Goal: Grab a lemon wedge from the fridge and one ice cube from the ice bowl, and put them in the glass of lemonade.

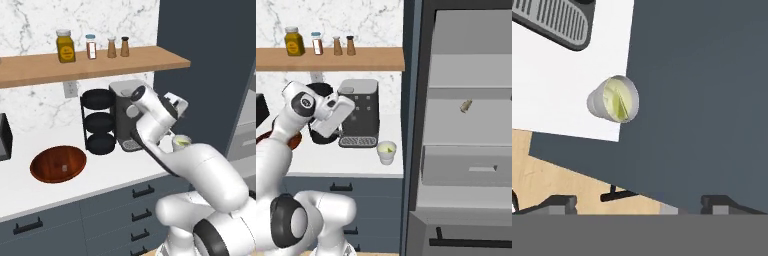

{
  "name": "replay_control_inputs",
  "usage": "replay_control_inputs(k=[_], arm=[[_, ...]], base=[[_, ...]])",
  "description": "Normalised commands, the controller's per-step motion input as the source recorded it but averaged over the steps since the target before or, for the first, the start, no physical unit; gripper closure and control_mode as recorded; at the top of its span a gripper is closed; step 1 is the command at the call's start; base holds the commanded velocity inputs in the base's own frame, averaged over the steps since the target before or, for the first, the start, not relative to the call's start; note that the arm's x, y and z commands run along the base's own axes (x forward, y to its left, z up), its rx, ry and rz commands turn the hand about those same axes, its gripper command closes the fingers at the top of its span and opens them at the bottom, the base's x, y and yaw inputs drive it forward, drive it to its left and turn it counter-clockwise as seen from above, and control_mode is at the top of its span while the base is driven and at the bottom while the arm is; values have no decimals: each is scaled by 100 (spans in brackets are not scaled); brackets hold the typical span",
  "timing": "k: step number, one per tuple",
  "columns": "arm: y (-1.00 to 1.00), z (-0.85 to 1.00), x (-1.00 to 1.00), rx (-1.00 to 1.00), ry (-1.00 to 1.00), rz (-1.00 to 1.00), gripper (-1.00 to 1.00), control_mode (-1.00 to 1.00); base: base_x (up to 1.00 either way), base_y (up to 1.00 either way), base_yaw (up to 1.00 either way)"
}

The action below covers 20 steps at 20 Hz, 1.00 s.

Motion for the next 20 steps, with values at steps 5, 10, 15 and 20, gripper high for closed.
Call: replay_control_inputs(k=[5, 10, 15, 20], arm=[[100, 35, -57, 0, -25, 0, -100, -100], [100, 26, -42, 0, -28, 0, -100, -100], [97, 15, -26, -2, -26, -1, -100, -100], [82, 2, -13, 0, -17, -4, -100, -100]], base=[[0, 0, 0], [0, 0, 0], [0, 0, 0], [0, 0, 0]])
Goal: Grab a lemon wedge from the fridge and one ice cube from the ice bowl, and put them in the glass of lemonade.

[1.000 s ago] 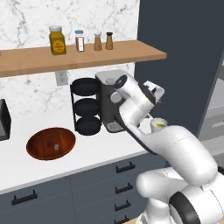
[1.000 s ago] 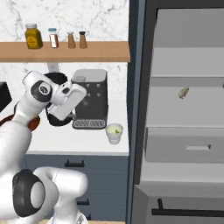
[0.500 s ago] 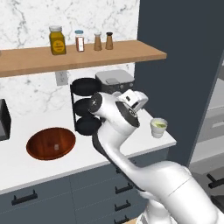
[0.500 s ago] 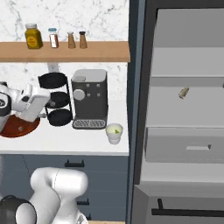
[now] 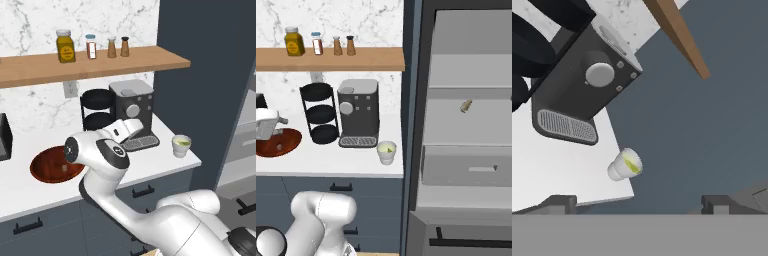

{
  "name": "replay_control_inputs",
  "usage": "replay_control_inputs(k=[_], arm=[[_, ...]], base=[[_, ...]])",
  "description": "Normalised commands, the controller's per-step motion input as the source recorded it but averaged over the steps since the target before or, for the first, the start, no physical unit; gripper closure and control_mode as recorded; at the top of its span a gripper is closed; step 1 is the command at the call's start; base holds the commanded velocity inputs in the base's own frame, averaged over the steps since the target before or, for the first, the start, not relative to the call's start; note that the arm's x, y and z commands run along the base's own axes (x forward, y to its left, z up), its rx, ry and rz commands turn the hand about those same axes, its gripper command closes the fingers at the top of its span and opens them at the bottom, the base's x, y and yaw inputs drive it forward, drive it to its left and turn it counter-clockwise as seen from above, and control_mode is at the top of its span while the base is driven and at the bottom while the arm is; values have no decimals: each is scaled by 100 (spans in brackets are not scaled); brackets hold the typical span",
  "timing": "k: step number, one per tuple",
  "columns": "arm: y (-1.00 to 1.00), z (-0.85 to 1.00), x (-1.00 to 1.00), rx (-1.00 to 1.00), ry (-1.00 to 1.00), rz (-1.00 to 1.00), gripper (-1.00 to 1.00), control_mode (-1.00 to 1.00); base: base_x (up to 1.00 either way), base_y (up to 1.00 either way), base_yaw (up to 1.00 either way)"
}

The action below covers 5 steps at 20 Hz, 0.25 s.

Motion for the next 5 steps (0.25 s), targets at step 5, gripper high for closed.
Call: replay_control_inputs(k=[5], arm=[[55, 0, -10, 0, -13, -1, -100, -100]], base=[[0, 0, 0]])
